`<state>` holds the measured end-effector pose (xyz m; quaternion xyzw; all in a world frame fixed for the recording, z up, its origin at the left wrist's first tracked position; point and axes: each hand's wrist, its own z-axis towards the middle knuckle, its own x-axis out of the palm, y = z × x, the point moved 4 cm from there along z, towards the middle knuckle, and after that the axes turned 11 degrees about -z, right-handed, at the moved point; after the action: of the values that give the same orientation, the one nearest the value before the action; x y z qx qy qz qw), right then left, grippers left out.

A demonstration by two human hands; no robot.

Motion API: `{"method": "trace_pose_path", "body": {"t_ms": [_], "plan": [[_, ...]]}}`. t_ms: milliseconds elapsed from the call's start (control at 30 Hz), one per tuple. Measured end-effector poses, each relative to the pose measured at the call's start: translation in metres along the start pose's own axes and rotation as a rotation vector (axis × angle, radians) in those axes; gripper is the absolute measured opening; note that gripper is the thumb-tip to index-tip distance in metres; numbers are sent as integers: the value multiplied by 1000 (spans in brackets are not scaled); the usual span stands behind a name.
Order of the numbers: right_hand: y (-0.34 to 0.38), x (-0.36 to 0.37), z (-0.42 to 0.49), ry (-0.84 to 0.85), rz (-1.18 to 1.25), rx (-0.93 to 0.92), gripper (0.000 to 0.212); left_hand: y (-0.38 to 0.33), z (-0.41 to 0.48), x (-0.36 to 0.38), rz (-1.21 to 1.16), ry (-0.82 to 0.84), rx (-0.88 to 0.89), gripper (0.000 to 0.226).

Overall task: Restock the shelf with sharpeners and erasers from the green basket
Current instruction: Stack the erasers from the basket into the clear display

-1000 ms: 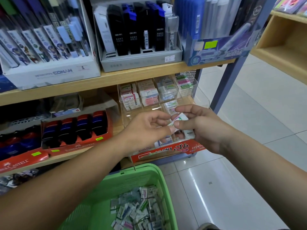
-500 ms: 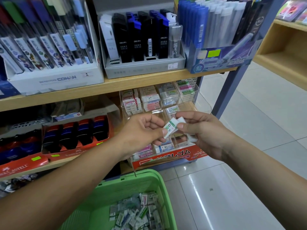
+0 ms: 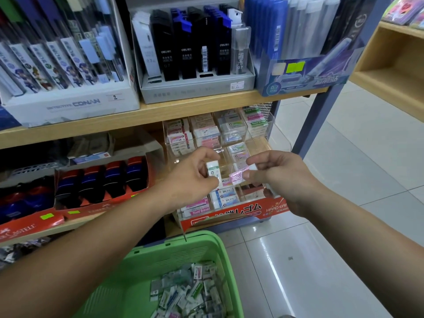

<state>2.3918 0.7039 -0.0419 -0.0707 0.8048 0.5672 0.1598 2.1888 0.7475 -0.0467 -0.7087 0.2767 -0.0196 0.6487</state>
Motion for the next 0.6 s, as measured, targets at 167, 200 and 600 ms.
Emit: {"method": "trace_pose_path", "body": {"t_ms": [167, 200, 600], "plan": [[-8, -4, 4, -31, 88, 78, 11, 8, 5, 2, 101, -134, 67, 16], [-9, -5, 5, -31, 100, 91, 12, 11, 6, 3, 101, -138, 54, 16], [0, 7, 5, 12, 79, 58, 15, 5, -2, 2, 397, -77, 160, 17]]}}
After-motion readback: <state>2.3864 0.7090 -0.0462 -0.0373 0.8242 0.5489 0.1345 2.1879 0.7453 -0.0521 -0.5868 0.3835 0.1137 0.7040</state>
